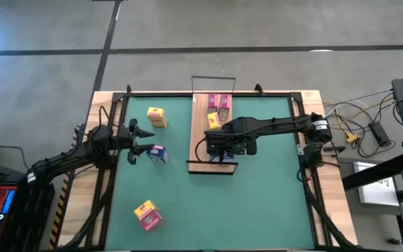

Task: Stack cereal on shelf
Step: Put the bottom blue cereal box on the shelf

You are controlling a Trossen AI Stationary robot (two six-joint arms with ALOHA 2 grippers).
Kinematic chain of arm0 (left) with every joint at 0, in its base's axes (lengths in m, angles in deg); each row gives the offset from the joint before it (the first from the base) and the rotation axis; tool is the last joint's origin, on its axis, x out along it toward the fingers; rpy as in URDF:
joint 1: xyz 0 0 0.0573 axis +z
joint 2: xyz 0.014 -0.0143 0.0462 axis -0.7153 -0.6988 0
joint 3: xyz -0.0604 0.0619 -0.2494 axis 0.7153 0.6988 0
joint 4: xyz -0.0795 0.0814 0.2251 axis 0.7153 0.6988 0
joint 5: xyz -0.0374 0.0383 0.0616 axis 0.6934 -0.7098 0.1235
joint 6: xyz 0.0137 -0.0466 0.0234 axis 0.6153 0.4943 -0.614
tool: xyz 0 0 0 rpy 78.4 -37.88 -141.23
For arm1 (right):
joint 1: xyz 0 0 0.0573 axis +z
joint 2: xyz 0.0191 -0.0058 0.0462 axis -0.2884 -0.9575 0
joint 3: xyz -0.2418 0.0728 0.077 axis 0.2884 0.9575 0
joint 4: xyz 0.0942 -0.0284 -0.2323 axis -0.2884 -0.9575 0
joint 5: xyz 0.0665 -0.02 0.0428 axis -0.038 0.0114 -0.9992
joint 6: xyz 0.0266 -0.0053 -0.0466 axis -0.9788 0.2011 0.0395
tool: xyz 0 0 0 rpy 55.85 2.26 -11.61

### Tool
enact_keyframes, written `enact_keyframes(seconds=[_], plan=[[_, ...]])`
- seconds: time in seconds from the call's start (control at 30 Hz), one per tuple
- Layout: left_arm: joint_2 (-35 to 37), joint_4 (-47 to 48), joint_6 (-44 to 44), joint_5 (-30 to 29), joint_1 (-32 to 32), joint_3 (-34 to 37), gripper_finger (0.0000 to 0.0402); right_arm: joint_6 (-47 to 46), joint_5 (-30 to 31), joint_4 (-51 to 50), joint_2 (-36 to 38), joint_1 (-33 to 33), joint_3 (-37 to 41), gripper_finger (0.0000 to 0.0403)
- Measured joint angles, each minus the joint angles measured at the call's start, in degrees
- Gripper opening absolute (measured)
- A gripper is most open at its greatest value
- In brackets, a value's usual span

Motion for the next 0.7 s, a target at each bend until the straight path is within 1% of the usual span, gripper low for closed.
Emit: enact_keyframes(seconds=[0.13, 0.23, 0.5, 0.7], plan=[[0.0, 0.0, 0.0, 0.0, 0.0, 0.0, 0.0204, 0.4, 0.0, 0.0, 0.0, 0.0, 0.0, 0.0177], [0.0, 0.0, 0.0, 0.0, 0.0, 0.0, 0.0204, 0.9, 0.0, 0.0, 0.0, 0.0, 0.0, 0.0188], [0.0, 0.0, 0.0, 0.0, 0.0, 0.0, 0.0204, 1.5, 0.6, 0.0, 0.0, 0.0, 0.0, 0.0237], [0.0, 0.0, 0.0, 0.0, 0.0, 0.0, 0.0204, 3.2, 0.8, -0.8, 1.4, 0.0, -0.2, 0.0273]])
